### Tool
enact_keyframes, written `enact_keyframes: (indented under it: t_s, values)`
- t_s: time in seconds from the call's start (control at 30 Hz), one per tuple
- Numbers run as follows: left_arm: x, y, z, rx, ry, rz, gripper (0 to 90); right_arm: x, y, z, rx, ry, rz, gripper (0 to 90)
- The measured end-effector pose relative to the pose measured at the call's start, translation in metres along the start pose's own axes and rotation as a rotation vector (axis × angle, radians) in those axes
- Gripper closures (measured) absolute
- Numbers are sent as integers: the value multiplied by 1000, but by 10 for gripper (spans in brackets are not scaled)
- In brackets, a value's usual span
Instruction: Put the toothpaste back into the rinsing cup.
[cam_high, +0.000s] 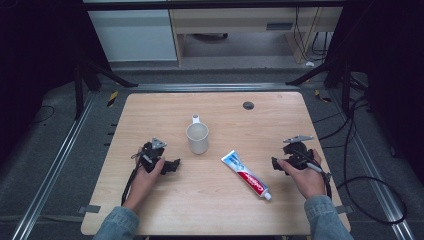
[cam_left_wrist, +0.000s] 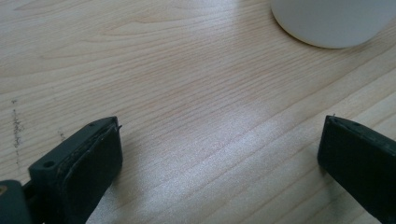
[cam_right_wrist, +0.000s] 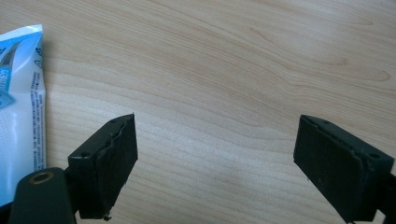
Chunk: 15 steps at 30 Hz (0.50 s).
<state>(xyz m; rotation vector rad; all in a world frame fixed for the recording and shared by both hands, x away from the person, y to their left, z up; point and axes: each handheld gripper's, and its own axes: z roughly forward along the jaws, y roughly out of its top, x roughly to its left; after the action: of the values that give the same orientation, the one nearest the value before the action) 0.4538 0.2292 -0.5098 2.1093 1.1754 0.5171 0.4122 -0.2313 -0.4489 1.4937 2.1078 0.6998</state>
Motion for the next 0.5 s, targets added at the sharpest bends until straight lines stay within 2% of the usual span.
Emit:
enact_keyframes:
  t_s: [0.3,0.5]
  values:
    - [0,0,0,-1,0,0,0,1,2,-7,28,24,21,147]
    - [0,0,0,0,0,0,0,3,10,-16,32,33,6,160]
